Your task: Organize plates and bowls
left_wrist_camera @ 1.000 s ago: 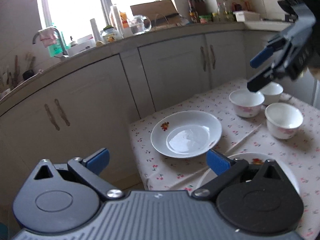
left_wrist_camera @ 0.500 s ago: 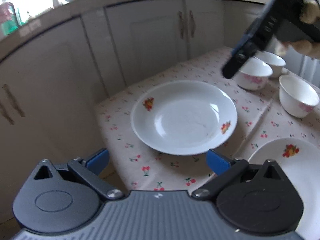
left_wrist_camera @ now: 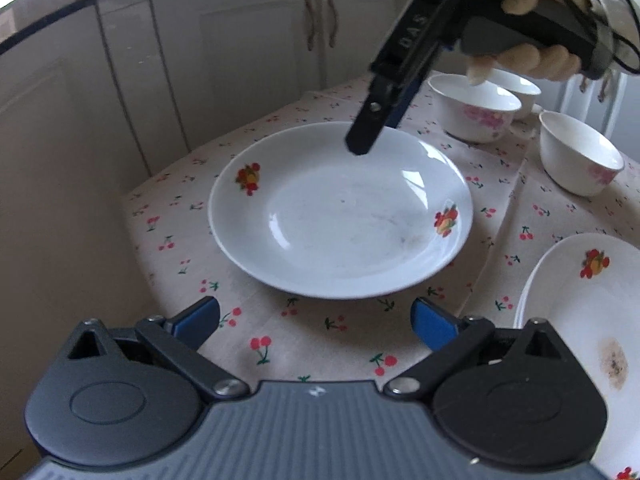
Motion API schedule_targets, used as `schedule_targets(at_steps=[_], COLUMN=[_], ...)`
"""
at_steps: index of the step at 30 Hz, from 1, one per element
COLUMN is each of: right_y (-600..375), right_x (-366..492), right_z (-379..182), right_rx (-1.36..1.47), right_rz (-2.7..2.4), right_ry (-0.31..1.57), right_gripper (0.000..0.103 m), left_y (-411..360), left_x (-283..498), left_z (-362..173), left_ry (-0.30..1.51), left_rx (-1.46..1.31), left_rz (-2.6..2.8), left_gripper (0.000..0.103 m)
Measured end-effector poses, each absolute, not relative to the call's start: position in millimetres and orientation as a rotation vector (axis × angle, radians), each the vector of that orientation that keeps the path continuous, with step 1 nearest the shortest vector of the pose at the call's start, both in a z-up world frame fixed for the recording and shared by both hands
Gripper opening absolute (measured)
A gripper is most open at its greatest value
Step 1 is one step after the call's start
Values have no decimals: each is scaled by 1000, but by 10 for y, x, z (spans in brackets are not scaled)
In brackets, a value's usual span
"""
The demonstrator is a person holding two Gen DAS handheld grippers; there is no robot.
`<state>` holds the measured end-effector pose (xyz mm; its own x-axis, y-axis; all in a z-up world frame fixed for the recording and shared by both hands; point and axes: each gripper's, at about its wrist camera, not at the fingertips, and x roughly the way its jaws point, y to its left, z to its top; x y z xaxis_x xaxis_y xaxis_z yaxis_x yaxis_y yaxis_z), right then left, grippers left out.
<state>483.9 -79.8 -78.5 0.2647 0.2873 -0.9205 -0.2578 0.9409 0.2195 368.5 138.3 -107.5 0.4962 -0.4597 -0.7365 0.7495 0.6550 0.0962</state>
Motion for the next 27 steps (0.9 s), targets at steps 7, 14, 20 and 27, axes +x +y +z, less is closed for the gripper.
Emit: schedule_targets(at_steps=[7, 14, 20, 27], right_y=[-838, -827, -873, -832], right_x=[4931, 4984, 5037, 5002], right_z=[-894, -1005, -1039, -997], right_rx=[57, 83, 137, 108], right_rz=[380, 411, 425, 427], right_ry=[1275, 1292, 1301, 1285], right_gripper=[79, 74, 74, 74], left_y=[1334, 1285, 1275, 1259], left_x=[3813, 3879, 3898, 3900], left_z=[-1163, -1191, -1209, -1187], left_ry=[743, 740, 733, 749], left_rx=[431, 413, 405, 408], left_rz=[-818, -879, -905, -895], left_gripper=[96, 96, 96, 96])
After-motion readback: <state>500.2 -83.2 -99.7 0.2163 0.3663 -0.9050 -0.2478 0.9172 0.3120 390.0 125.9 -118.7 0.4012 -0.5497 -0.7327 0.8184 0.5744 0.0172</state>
